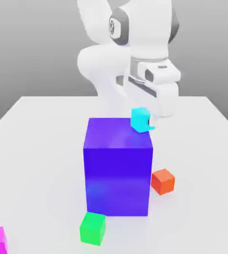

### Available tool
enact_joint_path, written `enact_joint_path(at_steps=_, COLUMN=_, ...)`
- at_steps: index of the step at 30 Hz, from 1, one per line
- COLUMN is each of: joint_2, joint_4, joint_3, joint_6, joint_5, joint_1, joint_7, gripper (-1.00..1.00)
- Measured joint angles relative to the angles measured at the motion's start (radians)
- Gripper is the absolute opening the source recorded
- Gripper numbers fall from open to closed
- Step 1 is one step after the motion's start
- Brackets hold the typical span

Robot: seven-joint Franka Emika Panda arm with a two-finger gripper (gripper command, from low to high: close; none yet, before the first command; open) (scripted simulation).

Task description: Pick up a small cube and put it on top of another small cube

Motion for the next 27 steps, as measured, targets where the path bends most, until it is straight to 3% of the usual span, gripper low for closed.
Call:
enact_joint_path(at_steps=3, joint_2=0.000, joint_4=-0.001, joint_3=0.000, joint_6=0.003, joint_5=-0.001, joint_1=0.000, joint_7=0.000, gripper=1.00)
enact_joint_path(at_steps=9, joint_2=-0.059, joint_4=0.121, joint_3=0.021, joint_6=-0.176, joint_5=0.030, joint_1=-0.001, joint_7=0.016, gripper=1.00)
enact_joint_path(at_steps=20, joint_2=0.307, joint_4=0.321, joint_3=-0.090, joint_6=-0.007, joint_5=0.071, joint_1=-0.129, joint_7=0.229, gripper=1.00)
enact_joint_path(at_steps=27, joint_2=0.560, joint_4=0.445, joint_3=-0.186, joint_6=0.121, joint_5=0.147, joint_1=-0.193, joint_7=0.325, gripper=1.00)
